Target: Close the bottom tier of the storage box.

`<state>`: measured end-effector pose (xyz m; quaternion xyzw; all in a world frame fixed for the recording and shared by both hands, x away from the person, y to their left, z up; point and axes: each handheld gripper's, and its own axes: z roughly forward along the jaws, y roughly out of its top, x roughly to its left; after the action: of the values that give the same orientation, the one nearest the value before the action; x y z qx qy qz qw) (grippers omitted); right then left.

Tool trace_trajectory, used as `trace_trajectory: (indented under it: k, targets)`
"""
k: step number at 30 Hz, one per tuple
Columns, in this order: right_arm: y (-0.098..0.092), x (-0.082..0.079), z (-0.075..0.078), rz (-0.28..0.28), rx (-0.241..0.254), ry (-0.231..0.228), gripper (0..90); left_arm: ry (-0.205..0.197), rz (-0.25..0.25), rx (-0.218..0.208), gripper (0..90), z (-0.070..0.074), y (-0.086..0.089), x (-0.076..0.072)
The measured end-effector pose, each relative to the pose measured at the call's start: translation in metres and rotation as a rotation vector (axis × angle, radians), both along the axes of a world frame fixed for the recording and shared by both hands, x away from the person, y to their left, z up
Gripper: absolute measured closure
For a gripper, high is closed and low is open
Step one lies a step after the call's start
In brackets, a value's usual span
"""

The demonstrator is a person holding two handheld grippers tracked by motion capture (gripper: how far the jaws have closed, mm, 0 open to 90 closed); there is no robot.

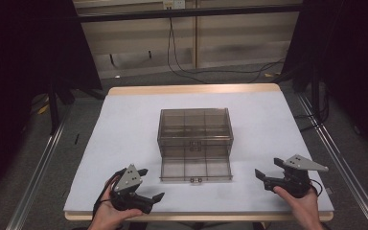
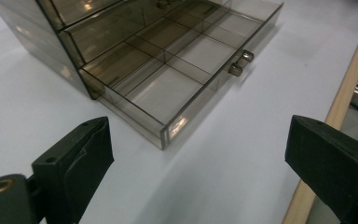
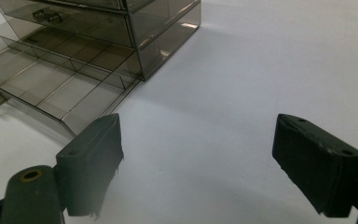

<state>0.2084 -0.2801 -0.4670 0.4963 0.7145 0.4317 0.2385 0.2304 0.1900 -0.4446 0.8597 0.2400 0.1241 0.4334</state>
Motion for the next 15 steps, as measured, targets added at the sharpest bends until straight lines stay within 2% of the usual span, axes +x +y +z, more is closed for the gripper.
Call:
trace_trajectory:
  k: [2,3,4,6,7,12,13,15]
  targets:
    - [0.000,0.001,0.000,-0.001,0.007,0.005,15.5,-0.001,-0.016,0.000,7.2,0.000,-0.003,-0.002]
    - [0.000,0.001,0.000,-0.001,0.007,0.005,15.5,-0.019,-0.024,-0.003,7.2,0.000,-0.005,-0.003]
    - [0.001,0.001,0.000,0.001,0.003,0.003,15.5,-0.035,-0.039,0.021,7.2,0.000,-0.007,-0.004]
    - [0.002,0.001,0.000,0.001,0.004,0.003,15.5,-0.031,-0.040,0.013,7.4,0.000,-0.009,-0.004]
    - [0.002,0.001,0.000,0.004,0.004,0.005,15.5,-0.021,-0.039,0.005,10.6,0.000,-0.011,-0.005]
    - [0.002,0.001,0.000,0.005,0.005,0.006,15.6,-0.026,-0.063,0.024,14.0,0.003,-0.019,-0.004]
    - [0.002,0.001,0.000,0.005,0.005,0.006,15.6,-0.020,-0.063,0.007,14.0,0.003,-0.022,-0.004]
    - [0.002,0.001,0.000,0.006,0.005,0.006,15.7,-0.021,-0.072,0.013,18.7,0.004,-0.030,-0.003]
